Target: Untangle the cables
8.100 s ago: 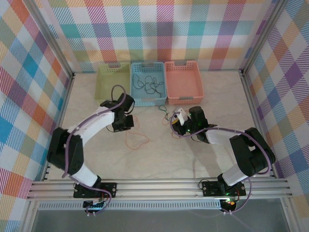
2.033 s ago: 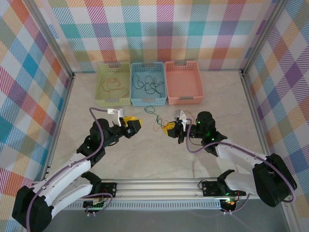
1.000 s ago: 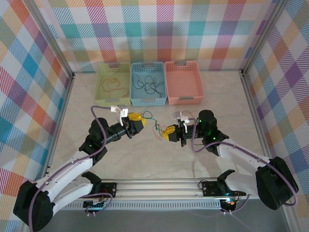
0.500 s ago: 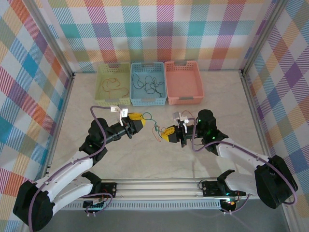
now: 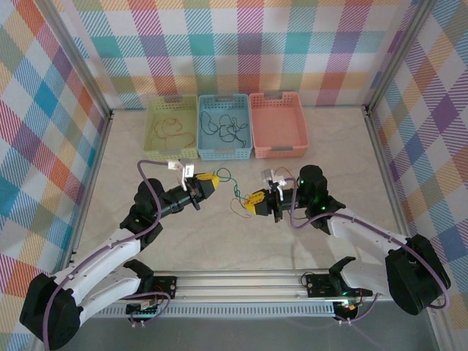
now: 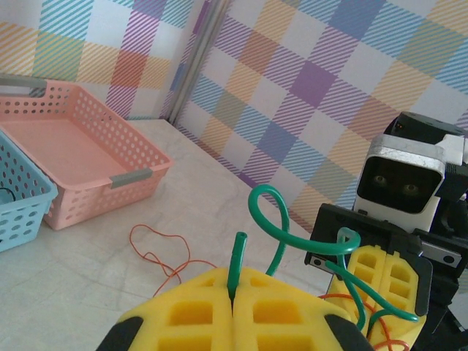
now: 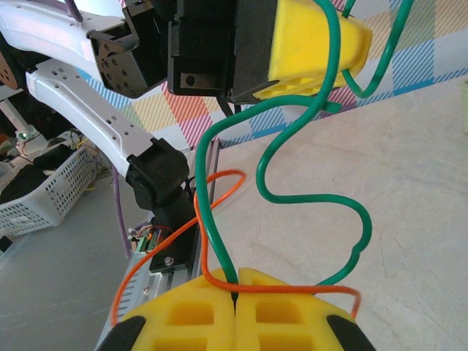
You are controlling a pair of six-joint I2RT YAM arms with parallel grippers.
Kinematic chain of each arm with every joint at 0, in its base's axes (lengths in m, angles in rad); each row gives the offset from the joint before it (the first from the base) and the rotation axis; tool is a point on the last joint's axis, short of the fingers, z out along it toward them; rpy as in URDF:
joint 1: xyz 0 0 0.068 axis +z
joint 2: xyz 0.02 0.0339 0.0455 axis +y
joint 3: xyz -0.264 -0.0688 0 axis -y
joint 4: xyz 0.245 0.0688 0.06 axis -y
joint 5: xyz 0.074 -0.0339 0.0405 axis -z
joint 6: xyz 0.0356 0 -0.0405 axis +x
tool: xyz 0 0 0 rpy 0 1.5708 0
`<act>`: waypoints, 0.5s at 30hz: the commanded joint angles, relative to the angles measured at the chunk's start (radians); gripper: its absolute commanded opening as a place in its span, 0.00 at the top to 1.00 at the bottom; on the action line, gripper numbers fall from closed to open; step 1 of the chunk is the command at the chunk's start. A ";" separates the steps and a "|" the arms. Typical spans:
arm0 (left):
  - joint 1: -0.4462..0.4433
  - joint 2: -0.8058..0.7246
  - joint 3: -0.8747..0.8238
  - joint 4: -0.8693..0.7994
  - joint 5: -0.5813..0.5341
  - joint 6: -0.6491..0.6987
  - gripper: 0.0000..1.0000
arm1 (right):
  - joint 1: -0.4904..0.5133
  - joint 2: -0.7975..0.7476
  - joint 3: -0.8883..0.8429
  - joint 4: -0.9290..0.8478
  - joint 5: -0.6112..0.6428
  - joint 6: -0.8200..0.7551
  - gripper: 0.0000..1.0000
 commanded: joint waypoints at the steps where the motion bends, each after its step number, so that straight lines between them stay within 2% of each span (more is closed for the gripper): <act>1: -0.011 -0.015 0.006 -0.007 -0.012 0.009 1.00 | -0.004 -0.004 0.027 -0.014 -0.007 -0.024 1.00; 4: -0.011 -0.032 0.011 -0.050 -0.051 0.005 1.00 | -0.005 -0.013 0.022 -0.026 0.028 -0.032 1.00; 7: -0.012 -0.070 0.028 -0.143 -0.141 -0.005 1.00 | -0.005 -0.038 0.012 -0.064 0.132 -0.066 1.00; 9: -0.011 -0.109 0.040 -0.212 -0.238 -0.026 1.00 | -0.005 -0.050 -0.008 -0.066 0.212 -0.095 1.00; 12: -0.011 -0.192 0.137 -0.459 -0.469 -0.128 1.00 | -0.004 -0.047 -0.036 -0.064 0.373 -0.146 1.00; 15: -0.011 -0.251 0.227 -0.591 -0.603 -0.082 1.00 | -0.005 -0.024 -0.054 -0.037 0.487 -0.162 1.00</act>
